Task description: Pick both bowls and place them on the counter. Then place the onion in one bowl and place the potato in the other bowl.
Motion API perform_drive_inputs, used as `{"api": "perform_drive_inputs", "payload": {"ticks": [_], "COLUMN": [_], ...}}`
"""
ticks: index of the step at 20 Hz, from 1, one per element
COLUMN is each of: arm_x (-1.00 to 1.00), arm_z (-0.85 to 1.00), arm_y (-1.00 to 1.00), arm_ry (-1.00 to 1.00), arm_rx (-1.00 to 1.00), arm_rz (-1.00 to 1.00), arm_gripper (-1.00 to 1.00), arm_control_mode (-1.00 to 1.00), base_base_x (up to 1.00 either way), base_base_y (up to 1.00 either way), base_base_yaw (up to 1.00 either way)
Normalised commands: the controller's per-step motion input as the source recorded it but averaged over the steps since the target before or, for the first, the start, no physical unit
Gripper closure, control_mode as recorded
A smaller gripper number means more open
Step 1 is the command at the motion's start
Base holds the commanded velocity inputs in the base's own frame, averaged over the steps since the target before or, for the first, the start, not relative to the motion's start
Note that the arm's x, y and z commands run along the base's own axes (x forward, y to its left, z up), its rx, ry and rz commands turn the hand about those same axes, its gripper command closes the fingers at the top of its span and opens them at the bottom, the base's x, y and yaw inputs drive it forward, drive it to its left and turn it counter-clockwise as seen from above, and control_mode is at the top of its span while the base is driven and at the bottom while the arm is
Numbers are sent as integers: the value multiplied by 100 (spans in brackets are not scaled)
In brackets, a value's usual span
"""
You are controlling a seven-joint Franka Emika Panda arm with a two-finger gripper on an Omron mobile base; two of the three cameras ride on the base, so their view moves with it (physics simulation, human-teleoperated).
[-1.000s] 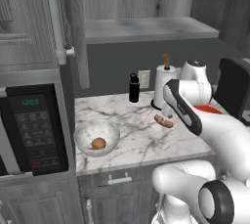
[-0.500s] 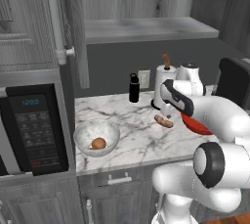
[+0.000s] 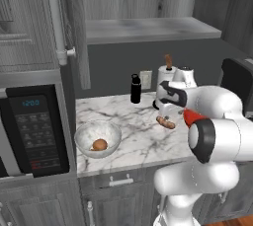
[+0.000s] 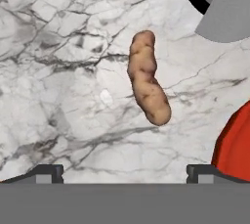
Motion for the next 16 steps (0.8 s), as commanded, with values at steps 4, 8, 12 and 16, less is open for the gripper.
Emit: {"api": "perform_drive_inputs", "payload": {"ticks": [4,8,12,16], "arm_x": [26,28,27,24], "arm_z": [-34,-34,-33,-32], "arm_y": [0,0,0,0], "arm_ry": [1,0,0,1], "arm_rx": [0,0,0,0], "arm_rz": [0,0,0,0], "arm_gripper": [-100,-100,-100,-100], "arm_control_mode": [-100,-100,-100,-100], "base_base_x": [0,0,0,0], "base_base_y": [0,0,0,0], "base_base_yaw": [0,0,0,0]}}
